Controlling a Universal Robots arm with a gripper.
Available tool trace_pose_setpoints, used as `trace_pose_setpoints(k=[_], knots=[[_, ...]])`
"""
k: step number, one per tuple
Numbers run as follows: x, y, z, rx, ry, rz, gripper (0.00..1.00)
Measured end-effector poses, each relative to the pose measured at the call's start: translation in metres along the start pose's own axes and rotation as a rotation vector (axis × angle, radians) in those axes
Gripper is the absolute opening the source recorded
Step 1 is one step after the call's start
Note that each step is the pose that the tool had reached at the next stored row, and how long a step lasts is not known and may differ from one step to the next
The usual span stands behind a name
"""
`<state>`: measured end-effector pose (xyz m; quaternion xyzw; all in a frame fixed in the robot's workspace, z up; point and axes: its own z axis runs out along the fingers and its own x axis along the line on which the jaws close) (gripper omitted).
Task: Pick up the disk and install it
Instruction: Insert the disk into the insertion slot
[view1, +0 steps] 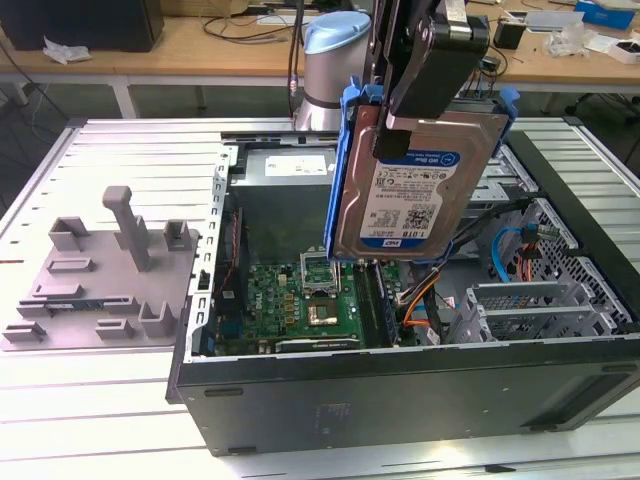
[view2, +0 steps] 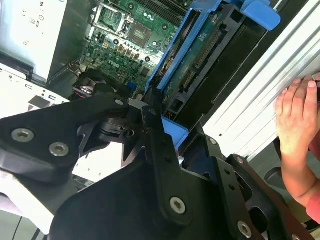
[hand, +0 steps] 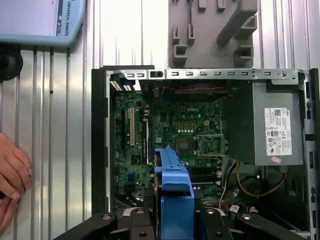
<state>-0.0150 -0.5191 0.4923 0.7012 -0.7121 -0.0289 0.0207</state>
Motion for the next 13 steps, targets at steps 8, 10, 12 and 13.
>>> trace_pose_setpoints(k=[8, 10, 12, 13], knots=[[0.0001, 0.0000, 0.0001, 0.0125, -0.0276, -0.002, 0.37], [0.0003, 0.0000, 0.0001, 0.0205, -0.0316, -0.003, 0.37], [0.0007, 0.0000, 0.0003, 0.0284, -0.0329, -0.003, 0.37], [0.0010, 0.0000, 0.0005, 0.0354, -0.0335, -0.003, 0.37]])
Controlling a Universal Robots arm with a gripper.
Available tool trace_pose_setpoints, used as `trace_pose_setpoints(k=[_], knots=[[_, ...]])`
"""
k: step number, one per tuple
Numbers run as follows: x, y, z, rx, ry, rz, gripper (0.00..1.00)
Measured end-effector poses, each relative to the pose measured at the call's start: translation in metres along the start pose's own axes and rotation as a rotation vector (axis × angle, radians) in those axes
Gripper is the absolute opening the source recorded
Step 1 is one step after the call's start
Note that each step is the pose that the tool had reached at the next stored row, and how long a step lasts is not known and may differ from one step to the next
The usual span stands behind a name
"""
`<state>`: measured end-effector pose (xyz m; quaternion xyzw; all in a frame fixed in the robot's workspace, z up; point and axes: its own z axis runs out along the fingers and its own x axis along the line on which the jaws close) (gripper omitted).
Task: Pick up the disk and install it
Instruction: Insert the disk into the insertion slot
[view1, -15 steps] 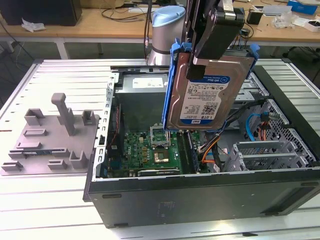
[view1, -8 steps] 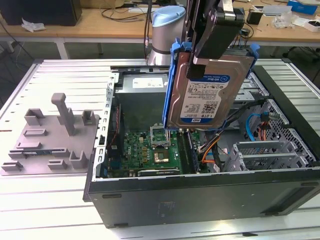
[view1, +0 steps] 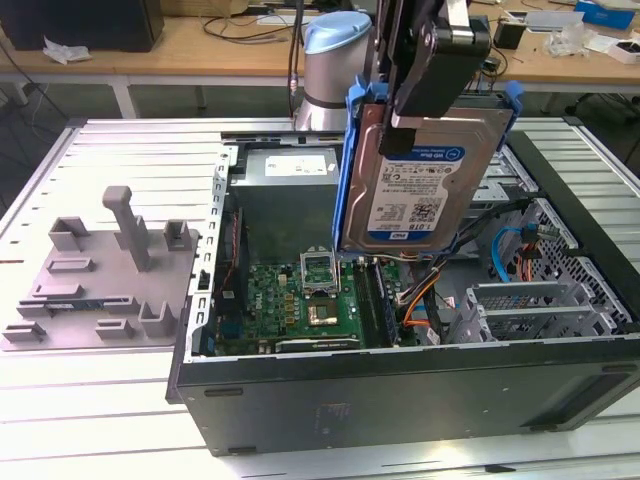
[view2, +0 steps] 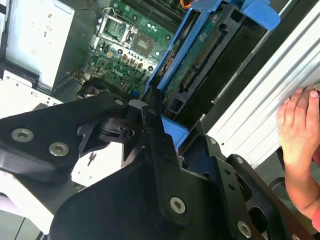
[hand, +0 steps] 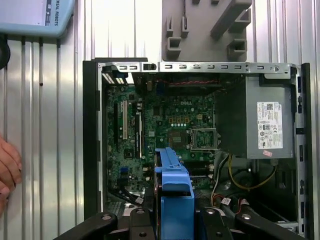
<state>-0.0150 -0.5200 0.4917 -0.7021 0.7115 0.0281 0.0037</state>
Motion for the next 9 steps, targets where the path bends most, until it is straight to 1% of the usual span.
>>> trace_pose_setpoints(k=[2, 3, 9], knots=[[0.0007, -0.0001, 0.0003, 0.0079, -0.0001, -0.001, 0.37], [0.0010, -0.0001, 0.0004, 0.0105, -0.0001, -0.001, 0.37], [0.0039, -0.0021, 0.0003, 0.0119, -0.0002, -0.002, 0.37]])
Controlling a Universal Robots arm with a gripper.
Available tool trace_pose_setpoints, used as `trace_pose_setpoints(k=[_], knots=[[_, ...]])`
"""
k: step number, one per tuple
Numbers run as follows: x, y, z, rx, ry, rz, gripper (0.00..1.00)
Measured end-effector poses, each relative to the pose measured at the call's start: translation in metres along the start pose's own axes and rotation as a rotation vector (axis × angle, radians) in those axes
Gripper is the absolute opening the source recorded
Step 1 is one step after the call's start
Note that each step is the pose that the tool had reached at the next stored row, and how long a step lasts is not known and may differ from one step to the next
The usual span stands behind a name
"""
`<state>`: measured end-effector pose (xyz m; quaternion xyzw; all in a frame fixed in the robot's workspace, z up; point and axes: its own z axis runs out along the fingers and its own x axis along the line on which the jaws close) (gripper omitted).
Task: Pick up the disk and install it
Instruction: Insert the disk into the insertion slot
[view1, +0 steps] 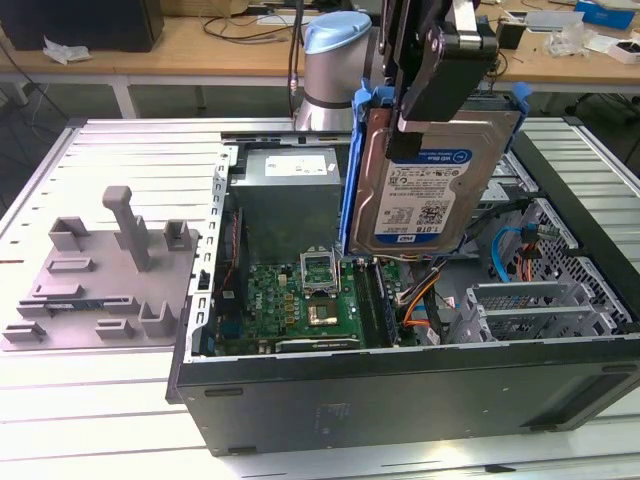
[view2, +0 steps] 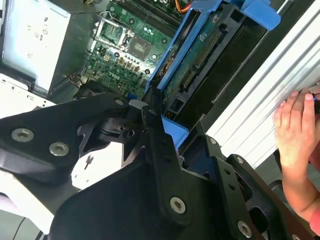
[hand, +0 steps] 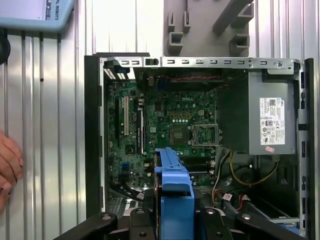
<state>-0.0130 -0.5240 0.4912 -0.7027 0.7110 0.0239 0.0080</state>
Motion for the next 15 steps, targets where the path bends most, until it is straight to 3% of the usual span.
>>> trace_pose_setpoints(k=[6, 8, 15], knots=[[0.0054, -0.0109, -0.0005, -0.0001, 0.0002, -0.002, 0.37], [0.0090, -0.0200, -0.0009, -0.0003, 0.0002, -0.004, 0.37], [0.0162, -0.0382, -0.0016, -0.0004, 0.0003, -0.008, 0.37]])
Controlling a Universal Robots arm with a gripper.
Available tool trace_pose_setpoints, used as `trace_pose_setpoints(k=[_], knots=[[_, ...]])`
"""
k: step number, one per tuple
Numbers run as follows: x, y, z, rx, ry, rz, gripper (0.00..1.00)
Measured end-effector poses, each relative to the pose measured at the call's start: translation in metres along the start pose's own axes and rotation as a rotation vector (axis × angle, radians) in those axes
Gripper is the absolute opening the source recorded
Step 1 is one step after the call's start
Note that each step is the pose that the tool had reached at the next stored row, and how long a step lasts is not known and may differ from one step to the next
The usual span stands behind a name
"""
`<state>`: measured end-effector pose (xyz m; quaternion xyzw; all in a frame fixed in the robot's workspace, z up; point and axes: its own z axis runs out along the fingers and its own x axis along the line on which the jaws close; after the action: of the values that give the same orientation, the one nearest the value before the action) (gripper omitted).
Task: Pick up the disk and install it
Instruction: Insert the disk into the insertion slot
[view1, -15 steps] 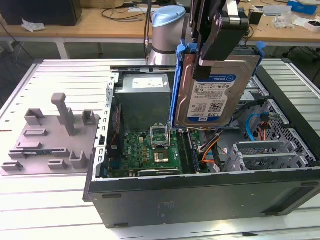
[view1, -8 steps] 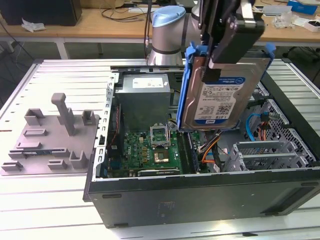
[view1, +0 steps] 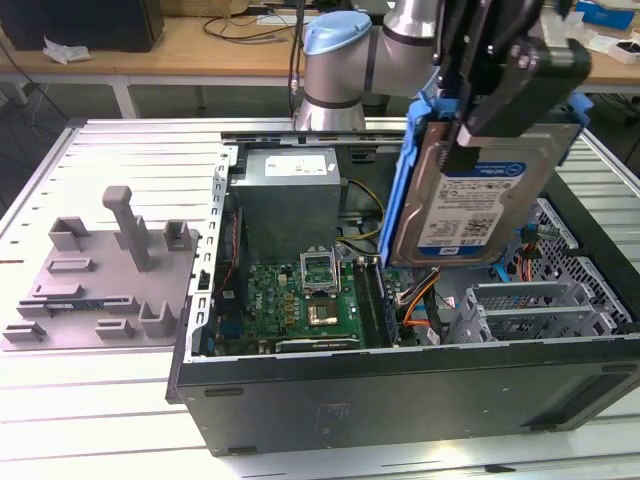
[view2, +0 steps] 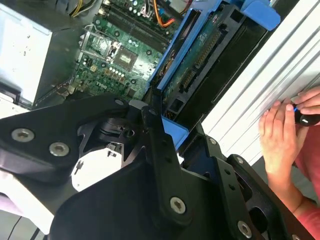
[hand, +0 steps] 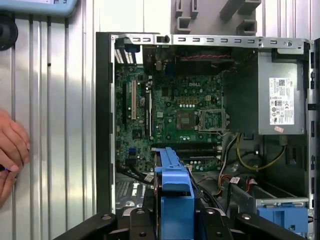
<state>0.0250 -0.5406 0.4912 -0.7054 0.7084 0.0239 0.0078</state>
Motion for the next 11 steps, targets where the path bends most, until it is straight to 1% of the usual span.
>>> trace_pose_setpoints(k=[2, 11], knots=[[0.0034, -0.0076, -0.0003, 0.0000, 0.0000, -0.002, 0.37], [0.0138, -0.0329, -0.0008, 0.0018, -0.0005, -0.006, 0.37]])
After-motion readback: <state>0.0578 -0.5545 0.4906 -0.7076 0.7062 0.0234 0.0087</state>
